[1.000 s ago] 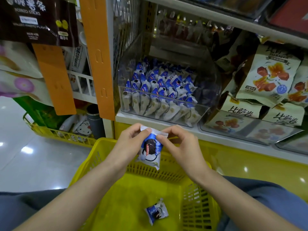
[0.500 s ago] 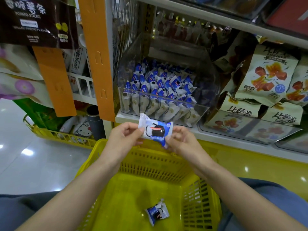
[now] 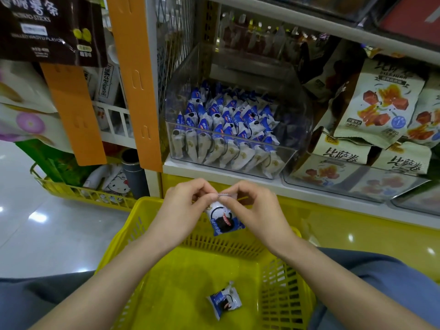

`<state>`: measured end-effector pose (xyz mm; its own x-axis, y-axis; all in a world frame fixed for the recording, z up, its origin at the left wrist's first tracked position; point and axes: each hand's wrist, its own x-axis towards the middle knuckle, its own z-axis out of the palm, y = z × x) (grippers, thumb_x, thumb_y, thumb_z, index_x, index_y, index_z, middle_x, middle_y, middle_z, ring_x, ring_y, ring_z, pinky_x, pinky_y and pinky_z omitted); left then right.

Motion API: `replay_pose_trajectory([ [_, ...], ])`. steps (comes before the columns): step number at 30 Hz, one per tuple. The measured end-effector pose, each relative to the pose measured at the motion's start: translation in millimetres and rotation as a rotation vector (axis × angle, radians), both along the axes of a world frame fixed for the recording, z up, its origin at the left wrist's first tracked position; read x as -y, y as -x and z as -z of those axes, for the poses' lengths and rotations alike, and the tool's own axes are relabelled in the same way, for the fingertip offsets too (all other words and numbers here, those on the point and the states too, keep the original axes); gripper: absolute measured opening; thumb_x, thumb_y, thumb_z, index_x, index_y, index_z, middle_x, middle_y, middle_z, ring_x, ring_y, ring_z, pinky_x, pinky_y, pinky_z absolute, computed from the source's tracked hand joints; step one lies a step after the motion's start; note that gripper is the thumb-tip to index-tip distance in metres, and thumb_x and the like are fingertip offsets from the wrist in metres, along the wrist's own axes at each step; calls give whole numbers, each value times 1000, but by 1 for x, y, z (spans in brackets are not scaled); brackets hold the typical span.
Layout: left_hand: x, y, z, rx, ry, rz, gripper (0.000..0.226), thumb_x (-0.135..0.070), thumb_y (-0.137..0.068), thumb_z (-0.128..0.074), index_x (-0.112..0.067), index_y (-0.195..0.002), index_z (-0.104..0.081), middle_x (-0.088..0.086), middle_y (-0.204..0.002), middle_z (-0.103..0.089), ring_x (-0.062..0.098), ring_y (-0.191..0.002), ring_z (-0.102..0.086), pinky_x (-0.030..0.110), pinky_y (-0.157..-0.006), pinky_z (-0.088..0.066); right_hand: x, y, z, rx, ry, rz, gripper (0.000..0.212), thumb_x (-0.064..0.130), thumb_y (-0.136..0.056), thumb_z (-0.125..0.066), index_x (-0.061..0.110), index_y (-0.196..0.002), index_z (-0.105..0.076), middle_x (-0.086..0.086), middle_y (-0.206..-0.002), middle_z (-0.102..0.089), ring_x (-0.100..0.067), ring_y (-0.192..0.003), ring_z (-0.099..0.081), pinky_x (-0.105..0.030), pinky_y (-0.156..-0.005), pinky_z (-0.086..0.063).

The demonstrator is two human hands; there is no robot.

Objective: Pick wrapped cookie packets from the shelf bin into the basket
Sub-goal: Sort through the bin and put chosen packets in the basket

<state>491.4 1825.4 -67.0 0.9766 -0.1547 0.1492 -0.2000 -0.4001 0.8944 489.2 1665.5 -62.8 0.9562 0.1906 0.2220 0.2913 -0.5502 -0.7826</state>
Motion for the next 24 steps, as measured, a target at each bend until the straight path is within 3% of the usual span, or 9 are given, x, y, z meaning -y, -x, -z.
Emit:
replay_pose_trajectory([
  [3, 1, -1, -1, -25, 49, -7, 16, -11, -86, -61, -20, -73, -63, -7, -66, -62, 6, -65, -58, 22, -63, -48, -1, 1, 0, 69, 32, -8, 5, 30, -83, -65, 28, -88, -65, 14, -82, -65, -1, -81, -61, -22, -73, -52],
  [5, 1, 0, -2, 9, 64, -63, 17, -10, -87, -60, -19, -73, -62, -8, -67, -63, 5, -66, -58, 20, -64, -46, -4, -1, -2, -154, -102, -15, 16, 30, -82, -66, 32, -95, -57, 14, -90, -66, 1, -85, -63, -19, -77, -53],
  [8, 0, -2, -7, 70, 104, -175, 16, -10, -88, -59, -19, -74, -61, -7, -70, -63, 3, -65, -55, 13, -61, -43, -4, -5, -2, -393, -232, -13, 24, 23, -79, -70, 22, -100, -58, 3, -100, -69, -9, -90, -65, -28, -84, -54],
  [11, 0, 0, -9, 22, 203, -158, 18, -19, -93, -50, -12, -79, -60, 6, -75, -62, 11, -73, -55, 30, -70, -46, -1, -6, -3, -228, -202, 37, 20, 20, -76, -74, 23, -93, -64, 8, -93, -70, -6, -88, -64, -21, -79, -52],
  [13, 1, 1, -9, -150, 297, -139, 26, -30, -95, -45, -11, -86, -60, 11, -87, -63, 15, -83, -58, 38, -78, -48, 3, -5, -5, -53, -69, 82, 24, 24, -73, -76, 27, -93, -64, 13, -89, -68, 1, -83, -61, -15, -75, -48],
  [16, 2, 1, -8, -491, 459, -80, 27, -38, -91, -48, -15, -98, -60, 3, -99, -65, 24, -90, -65, 34, -77, -51, 6, -2, -3, 238, 251, 49, 31, 23, -70, -77, 21, -98, -64, 11, -93, -64, -3, -87, -57, -20, -77, -46],
  [18, 3, 0, -7, -583, 561, -47, 25, -27, -89, -55, -9, -105, -60, 11, -100, -69, 21, -83, -68, 27, -69, -54, 5, -1, 0, 286, 344, -20, 35, 20, -69, -78, 20, -101, -64, 8, -99, -62, -8, -94, -55, -23, -81, -44],
  [21, 1, -2, -6, -580, 676, -73, 28, -5, -87, -57, -4, -115, -57, 17, -104, -69, 17, -84, -67, 19, -66, -55, 1, -3, 1, 58, 140, -12, 57, 24, -69, -78, 27, -120, -53, 14, -117, -47, 2, -112, -44, -5, -95, -31],
  [24, -2, -4, -3, -540, 707, -83, 35, -1, -85, -58, -7, -119, -57, 12, -106, -69, 16, -90, -67, 20, -72, -54, -2, -5, 0, -382, -286, 31, 66, 23, -83, -65, 18, -139, -31, 7, -135, -45, -4, -123, -43, -21, -105, -36],
])
